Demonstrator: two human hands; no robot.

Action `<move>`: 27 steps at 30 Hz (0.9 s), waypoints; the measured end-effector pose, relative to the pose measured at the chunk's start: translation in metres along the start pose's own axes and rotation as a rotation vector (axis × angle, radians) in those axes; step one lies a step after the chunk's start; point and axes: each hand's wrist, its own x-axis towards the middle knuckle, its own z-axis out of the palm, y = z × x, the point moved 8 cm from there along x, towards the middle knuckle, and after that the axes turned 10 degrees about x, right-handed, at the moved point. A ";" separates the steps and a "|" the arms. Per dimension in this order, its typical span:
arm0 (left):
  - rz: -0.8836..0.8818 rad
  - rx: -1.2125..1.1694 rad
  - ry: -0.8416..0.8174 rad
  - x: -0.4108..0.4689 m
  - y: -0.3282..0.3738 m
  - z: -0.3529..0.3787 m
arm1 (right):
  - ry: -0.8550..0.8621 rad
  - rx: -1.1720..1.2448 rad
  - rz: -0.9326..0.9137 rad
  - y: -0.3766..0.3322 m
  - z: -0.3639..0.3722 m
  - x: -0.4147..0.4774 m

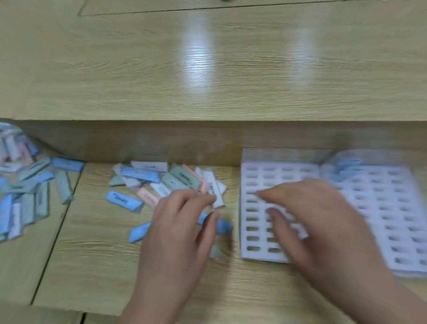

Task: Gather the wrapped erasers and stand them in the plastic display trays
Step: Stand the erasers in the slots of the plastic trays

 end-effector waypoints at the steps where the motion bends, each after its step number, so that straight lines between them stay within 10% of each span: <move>1: -0.023 0.027 -0.016 -0.010 -0.021 -0.006 | -0.095 -0.025 -0.035 -0.015 0.025 0.003; 11: -0.145 0.278 -0.188 -0.043 -0.118 -0.002 | -0.433 -0.575 0.139 -0.020 0.120 0.022; 20: -0.406 -0.255 -0.159 -0.026 -0.120 -0.029 | -0.188 -0.004 0.189 -0.036 0.077 0.028; 27: -0.175 -0.376 -0.117 0.014 -0.016 -0.052 | 0.145 0.276 0.447 0.014 -0.036 -0.023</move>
